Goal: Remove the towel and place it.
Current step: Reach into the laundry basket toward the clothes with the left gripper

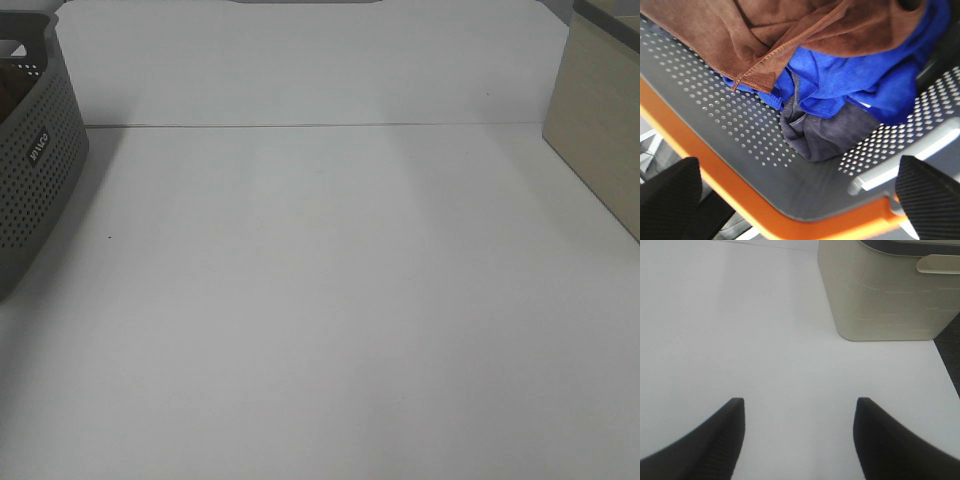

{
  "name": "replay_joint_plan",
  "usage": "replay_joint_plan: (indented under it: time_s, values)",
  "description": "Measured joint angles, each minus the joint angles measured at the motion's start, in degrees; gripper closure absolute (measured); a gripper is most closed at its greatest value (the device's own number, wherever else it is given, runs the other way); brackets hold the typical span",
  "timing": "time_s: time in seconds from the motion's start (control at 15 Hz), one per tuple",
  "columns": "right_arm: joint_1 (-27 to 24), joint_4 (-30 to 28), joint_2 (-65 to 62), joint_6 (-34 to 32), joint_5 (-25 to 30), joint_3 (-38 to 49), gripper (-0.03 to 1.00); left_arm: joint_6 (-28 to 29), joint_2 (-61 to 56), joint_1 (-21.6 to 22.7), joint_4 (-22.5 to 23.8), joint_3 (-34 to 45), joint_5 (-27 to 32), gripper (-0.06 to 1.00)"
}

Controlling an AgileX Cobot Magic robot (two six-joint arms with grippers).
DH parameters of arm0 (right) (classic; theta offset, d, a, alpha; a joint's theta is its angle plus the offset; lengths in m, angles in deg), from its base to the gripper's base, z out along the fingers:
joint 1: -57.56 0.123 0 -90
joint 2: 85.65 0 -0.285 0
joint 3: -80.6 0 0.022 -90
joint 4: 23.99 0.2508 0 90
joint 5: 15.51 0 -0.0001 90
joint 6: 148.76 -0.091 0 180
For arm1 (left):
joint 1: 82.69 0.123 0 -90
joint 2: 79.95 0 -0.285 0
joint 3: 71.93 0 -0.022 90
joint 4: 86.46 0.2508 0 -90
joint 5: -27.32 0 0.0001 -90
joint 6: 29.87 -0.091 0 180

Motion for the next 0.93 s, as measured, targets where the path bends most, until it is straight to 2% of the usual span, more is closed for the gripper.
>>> replay_joint_plan:
  time_s: [0.27,0.53,0.67,0.93]
  values:
    - [0.0,0.0,0.0,0.0,0.0,0.0,0.35,-4.3,9.6,5.8,0.5,-1.6,-4.6,-0.04]
    - [0.0,0.0,0.0,0.0,0.0,0.0,0.35,-5.2,15.2,6.2,1.8,-4.2,-10.5,-0.04]
    - [0.0,0.0,0.0,0.0,0.0,0.0,0.35,-5.9,19.7,6.2,1.3,-10.0,-10.5,-0.04]
    - [0.0,0.0,0.0,0.0,0.0,0.0,0.35,-10.0,23.3,6.0,-3.6,-13.5,-9.9,-0.03]
